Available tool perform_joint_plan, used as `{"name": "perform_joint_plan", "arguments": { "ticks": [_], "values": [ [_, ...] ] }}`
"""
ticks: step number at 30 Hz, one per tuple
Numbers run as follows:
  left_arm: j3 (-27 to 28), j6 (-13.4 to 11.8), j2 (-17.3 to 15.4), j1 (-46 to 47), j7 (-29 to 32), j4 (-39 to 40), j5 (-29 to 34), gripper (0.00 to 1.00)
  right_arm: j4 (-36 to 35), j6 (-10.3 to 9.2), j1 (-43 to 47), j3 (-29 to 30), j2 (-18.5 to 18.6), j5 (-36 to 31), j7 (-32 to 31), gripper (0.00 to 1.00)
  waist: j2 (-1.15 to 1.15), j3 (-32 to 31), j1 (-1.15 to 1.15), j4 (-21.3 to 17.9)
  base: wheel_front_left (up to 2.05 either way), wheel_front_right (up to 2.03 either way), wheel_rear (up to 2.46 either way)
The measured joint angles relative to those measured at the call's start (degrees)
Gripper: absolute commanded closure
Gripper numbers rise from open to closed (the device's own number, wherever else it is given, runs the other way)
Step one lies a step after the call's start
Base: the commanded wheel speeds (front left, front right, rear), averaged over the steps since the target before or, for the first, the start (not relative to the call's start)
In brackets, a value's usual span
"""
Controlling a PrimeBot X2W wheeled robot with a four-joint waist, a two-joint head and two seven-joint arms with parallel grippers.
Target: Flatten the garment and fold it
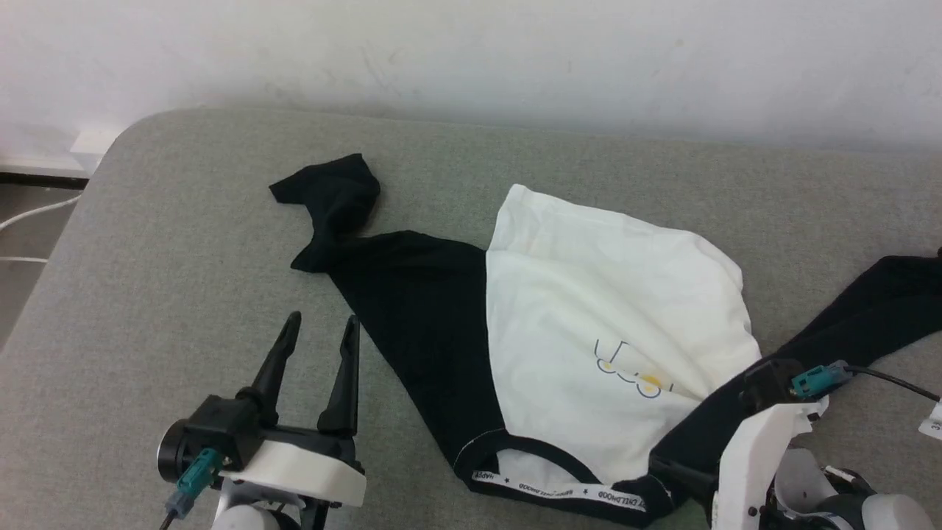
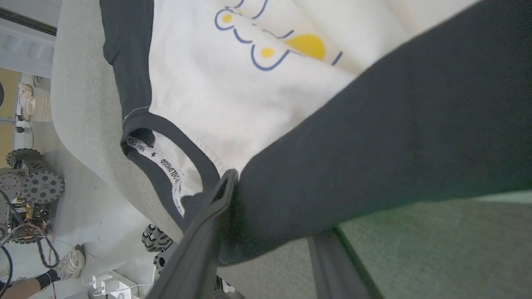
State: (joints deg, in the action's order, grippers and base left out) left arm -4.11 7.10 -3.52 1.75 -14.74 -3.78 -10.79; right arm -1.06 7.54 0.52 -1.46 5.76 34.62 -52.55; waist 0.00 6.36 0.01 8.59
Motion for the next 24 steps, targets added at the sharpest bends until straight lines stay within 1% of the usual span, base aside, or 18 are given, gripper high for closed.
{"name": "perform_joint_plan", "arguments": {
  "ticks": [3, 5, 10, 14, 17, 18, 19, 24],
  "values": [
    [0.22, 0.0, 0.11, -0.02, 0.0, -0.26, -0.08, 0.0, 0.3, 0.0, 0.04, 0.33, 0.37, -0.91, 0.79, 1.0, 0.0, -0.16, 0.0, 0.16, 0.0, 0.0, 0.0],
    [0.25, 0.0, 0.12, -0.12, 0.01, -0.59, -0.09, 0.0, -0.26, 0.0, 0.31, 1.0, 1.31, -1.88, 1.41, 1.0, 0.0, -0.52, 0.0, -0.1, 0.0, 0.0, 0.0],
    [-0.12, 0.0, 0.16, -0.57, 0.01, -1.46, -0.18, 0.0, -2.89, 0.0, 4.33, 3.6, 2.97, -3.01, 1.09, 1.0, 0.0, -2.02, -0.01, -1.64, 0.0, 0.0, 0.0],
    [-1.19, 0.0, 0.21, -1.43, 0.01, -2.67, -0.42, 0.0, -4.25, 0.0, 10.05, 5.72, 2.56, -3.47, -0.69, 1.0, 0.0, -3.37, -0.01, -3.13, 0.0, 0.0, 0.0],
    [-2.31, 0.0, 0.22, -1.93, 0.01, -3.86, -0.82, 0.0, -4.42, 0.0, 13.39, 5.38, 1.87, -4.38, -0.16, 1.0, 0.0, -4.21, -0.01, -4.21, 0.0, 0.0, 0.0],
    [-2.65, 0.0, 0.21, -2.1, 0.01, -4.24, -0.89, 0.0, -4.2, 0.0, 13.94, 5.22, 1.56, -5.03, 0.78, 0.87, 0.0, -4.42, -0.01, -4.58, 0.0, 0.0, 0.0],
    [-3.07, 0.0, 0.18, -2.38, 0.01, -4.65, -0.96, 0.0, -3.77, 0.0, 14.13, 5.25, 1.22, -6.01, 2.22, 0.0, 0.0, -4.6, -0.01, -4.96, 0.0, 0.0, 0.0],
    [-5.53, 0.0, -0.21, -3.38, 0.0, -7.48, -2.44, 0.0, -2.85, 0.0, 13.33, 3.46, 2.1, -13.26, 12.87, 0.0, 0.0, -5.34, -0.01, -6.58, 0.0, 0.0, 0.0]
  ]
}}
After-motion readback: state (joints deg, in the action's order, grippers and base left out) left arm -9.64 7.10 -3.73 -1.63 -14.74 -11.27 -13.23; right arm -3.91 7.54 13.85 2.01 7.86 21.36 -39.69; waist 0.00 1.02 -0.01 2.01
